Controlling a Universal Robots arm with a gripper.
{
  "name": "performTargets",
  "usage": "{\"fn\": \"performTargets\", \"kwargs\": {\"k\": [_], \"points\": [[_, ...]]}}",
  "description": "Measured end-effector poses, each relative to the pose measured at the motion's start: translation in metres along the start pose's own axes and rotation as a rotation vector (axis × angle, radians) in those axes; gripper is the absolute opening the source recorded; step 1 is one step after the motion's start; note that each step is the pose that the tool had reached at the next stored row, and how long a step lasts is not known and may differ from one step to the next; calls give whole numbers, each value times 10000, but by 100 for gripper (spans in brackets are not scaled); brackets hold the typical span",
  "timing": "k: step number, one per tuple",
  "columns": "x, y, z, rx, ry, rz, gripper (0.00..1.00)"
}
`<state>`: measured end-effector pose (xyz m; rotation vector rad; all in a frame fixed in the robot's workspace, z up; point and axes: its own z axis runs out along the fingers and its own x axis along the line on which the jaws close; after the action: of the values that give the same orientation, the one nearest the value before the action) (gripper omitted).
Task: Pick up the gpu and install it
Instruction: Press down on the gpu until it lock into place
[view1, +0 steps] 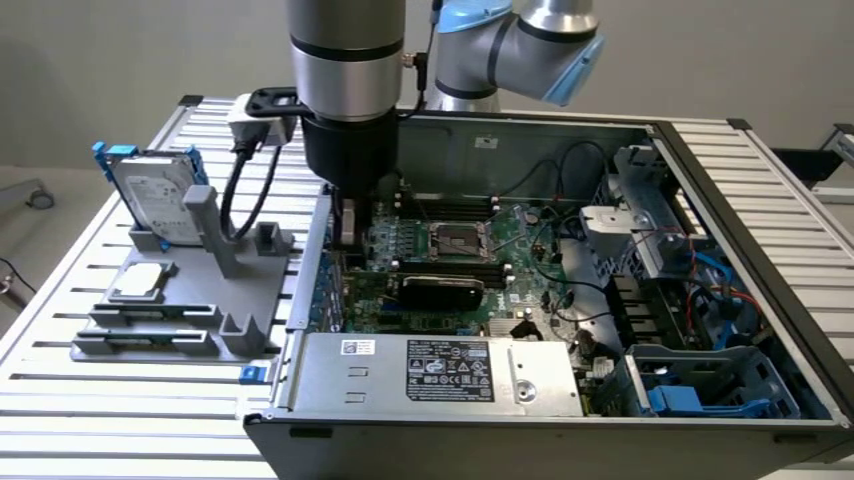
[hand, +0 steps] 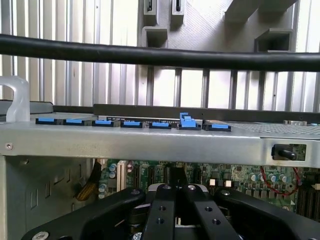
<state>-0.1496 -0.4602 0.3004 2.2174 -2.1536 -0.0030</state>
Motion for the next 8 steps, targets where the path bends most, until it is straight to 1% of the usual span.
{"fn": "performTargets", "kwargs": {"k": [4, 8], "points": [[1, 13, -2, -21, -6, 108, 11], [3, 18, -2, -51, -15, 355, 11]]}}
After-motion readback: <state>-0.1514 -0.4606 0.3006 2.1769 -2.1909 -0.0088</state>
